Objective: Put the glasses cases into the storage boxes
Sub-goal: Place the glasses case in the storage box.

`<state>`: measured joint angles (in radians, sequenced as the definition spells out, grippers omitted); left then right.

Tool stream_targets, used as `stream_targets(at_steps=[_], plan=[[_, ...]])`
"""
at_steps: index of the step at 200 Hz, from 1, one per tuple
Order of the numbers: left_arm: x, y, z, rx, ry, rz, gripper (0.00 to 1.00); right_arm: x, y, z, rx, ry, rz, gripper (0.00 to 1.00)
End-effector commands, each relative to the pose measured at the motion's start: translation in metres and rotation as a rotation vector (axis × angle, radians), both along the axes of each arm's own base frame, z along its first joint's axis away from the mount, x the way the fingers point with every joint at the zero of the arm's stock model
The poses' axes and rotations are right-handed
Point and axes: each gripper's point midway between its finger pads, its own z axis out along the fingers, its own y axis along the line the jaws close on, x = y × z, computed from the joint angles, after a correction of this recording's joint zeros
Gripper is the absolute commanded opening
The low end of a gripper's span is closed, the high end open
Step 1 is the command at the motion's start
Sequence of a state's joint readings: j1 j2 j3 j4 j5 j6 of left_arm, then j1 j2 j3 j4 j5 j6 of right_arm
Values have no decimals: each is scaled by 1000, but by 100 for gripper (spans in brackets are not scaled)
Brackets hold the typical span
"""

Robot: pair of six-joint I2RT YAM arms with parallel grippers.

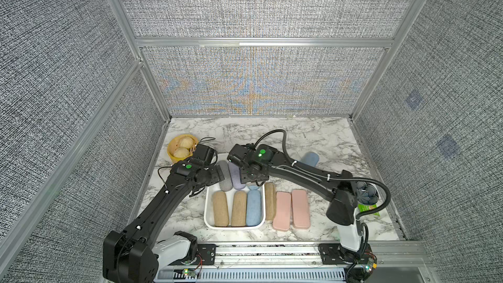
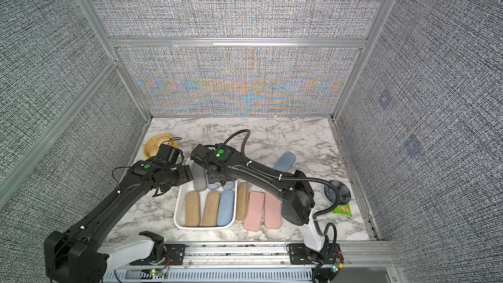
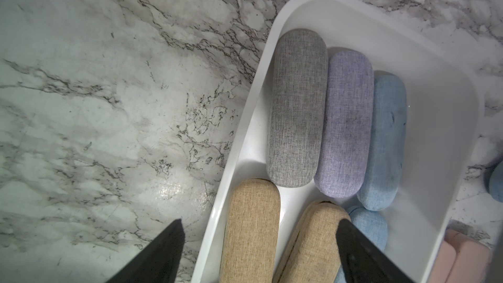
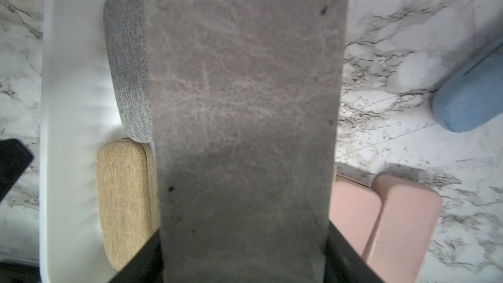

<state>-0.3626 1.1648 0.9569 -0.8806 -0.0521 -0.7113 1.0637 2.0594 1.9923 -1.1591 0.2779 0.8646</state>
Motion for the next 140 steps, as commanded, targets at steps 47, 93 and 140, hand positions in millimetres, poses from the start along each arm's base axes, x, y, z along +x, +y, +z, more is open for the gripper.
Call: stream_targets(at_steps=[47,93,140], plan=[[-3,6,-5,4,10,4,88,7,3,-45,-99,94,-45,66],[-4,7,-7,3,10,2,88,18,0,-62,-113,114,-42,67],[-3,3,-8,-16,17,-6,87,23,3,-74,-106,136,-46,68]])
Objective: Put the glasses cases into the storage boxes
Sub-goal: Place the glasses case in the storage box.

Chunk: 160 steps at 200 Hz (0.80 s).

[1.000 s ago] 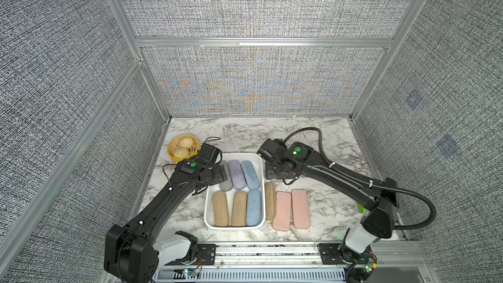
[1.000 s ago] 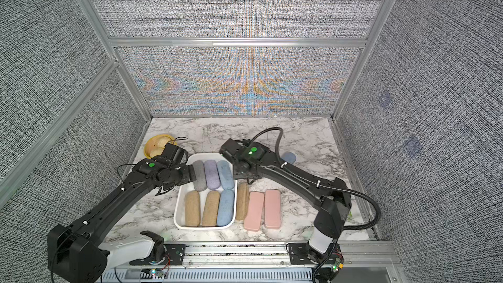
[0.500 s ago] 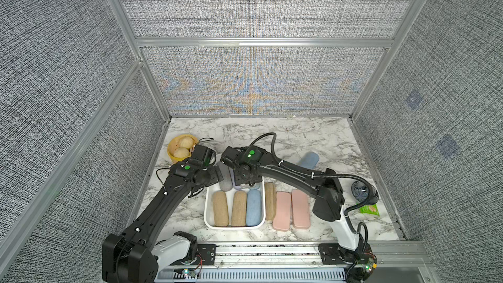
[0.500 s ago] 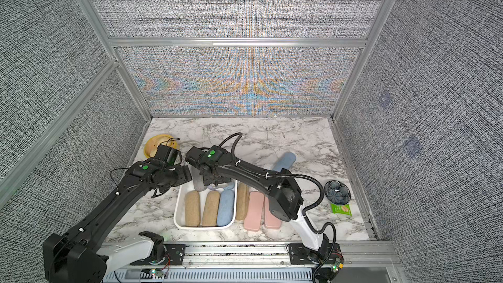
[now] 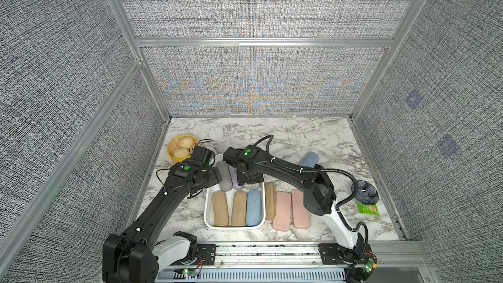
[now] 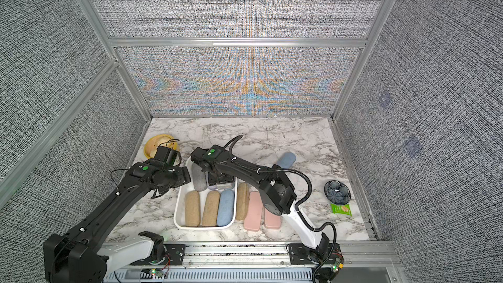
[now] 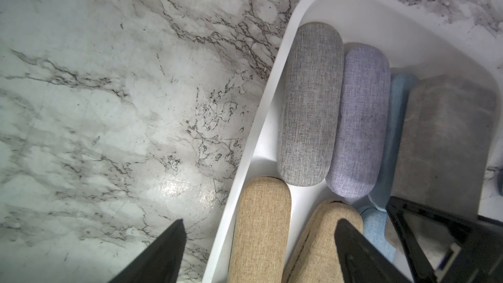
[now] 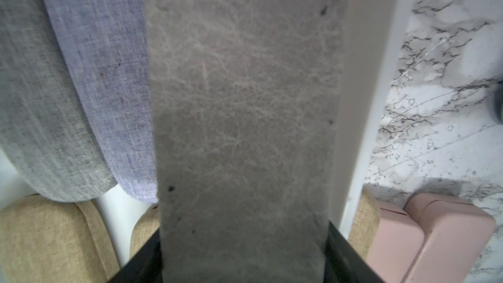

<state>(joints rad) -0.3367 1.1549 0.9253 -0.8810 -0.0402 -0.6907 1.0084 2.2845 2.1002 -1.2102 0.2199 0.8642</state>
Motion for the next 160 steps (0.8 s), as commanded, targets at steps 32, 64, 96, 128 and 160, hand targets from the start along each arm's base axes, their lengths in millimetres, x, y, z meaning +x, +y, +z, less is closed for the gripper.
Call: stream_targets(at_steps=[32,64,96,128,160], plan=[[3,-5,-1,-26,2,-10,86,8,1,-2,0,1,1,73],[2,-5,-1,-25,4,-10,86,10,-1,4,0,-11,-2,77],[3,-6,0,-23,5,-14,86,11,-5,16,-9,-29,-5,78],[5,-8,6,-28,4,-34,86,10,-12,48,6,-89,1,80],[9,-17,20,-65,-26,-70,86,13,-42,87,-29,-188,-30,84]])
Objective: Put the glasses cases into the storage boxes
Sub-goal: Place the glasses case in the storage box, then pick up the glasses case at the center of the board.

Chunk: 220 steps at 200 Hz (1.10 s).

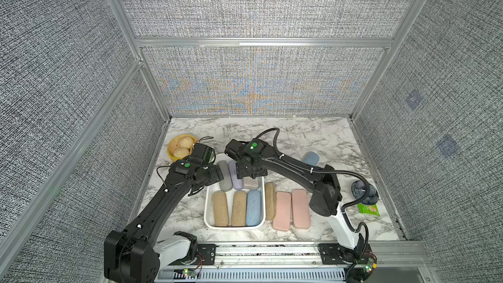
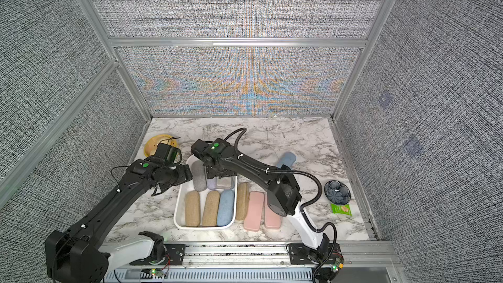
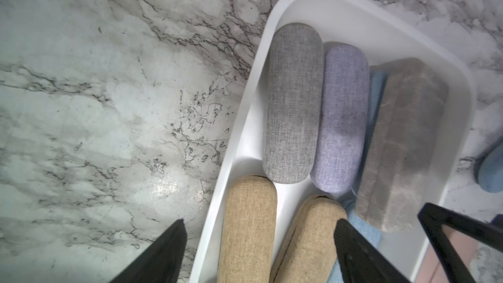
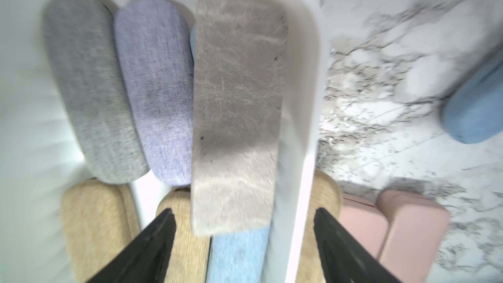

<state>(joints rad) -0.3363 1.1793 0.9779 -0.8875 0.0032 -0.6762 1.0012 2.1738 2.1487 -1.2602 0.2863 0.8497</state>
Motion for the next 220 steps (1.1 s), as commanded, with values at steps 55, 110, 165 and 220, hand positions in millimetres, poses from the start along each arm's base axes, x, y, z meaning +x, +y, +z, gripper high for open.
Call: stream_targets(at_steps=[55,110,165,220], plan=[[2,-15,20,-78,-71,-80,87,23,-120,23,-139,-65,-203,95],[-2,-17,16,-100,-88,-98,99,42,-179,-11,-127,-42,-345,98],[6,-13,21,-70,-157,-100,99,69,-219,-54,-126,-8,-471,99],[7,-16,1,-80,-115,-92,97,88,-236,-80,-74,16,-519,97]])
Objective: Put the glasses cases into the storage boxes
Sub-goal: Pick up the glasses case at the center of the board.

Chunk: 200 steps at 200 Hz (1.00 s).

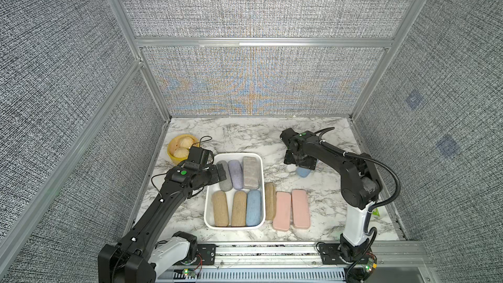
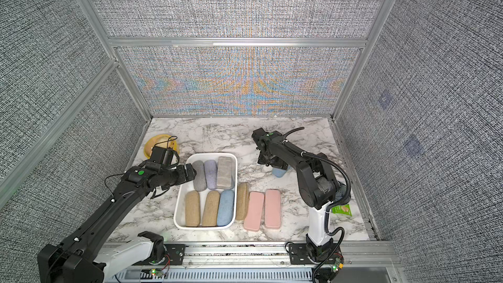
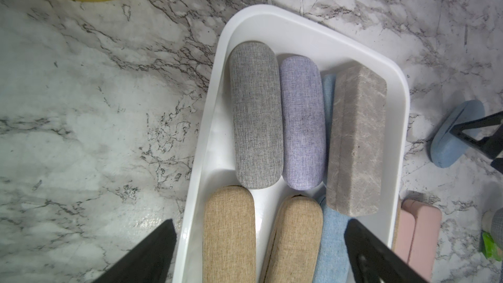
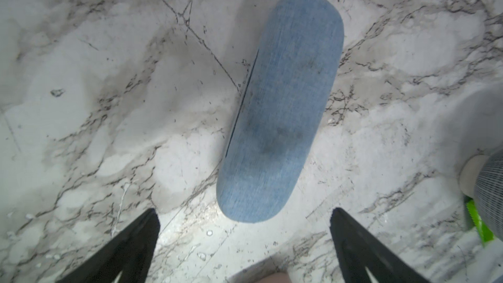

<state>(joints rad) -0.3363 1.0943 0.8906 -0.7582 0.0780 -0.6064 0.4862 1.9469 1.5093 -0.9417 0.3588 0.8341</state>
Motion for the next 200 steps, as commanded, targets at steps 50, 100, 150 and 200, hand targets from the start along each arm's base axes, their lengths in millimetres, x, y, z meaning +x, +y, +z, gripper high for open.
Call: stream_targets(at_steps=[50,100,150,200], plan=[[6,-8,-14,-16,48,-16,95,4,-13,-27,67,14,-45,95],[7,-9,-17,-15,55,-23,93,-6,-24,-40,87,22,-79,92],[6,-9,-20,-13,68,-23,91,-5,-20,-49,123,22,-60,75],[5,-8,-18,-10,70,-18,89,-9,-21,-37,119,6,-35,64]])
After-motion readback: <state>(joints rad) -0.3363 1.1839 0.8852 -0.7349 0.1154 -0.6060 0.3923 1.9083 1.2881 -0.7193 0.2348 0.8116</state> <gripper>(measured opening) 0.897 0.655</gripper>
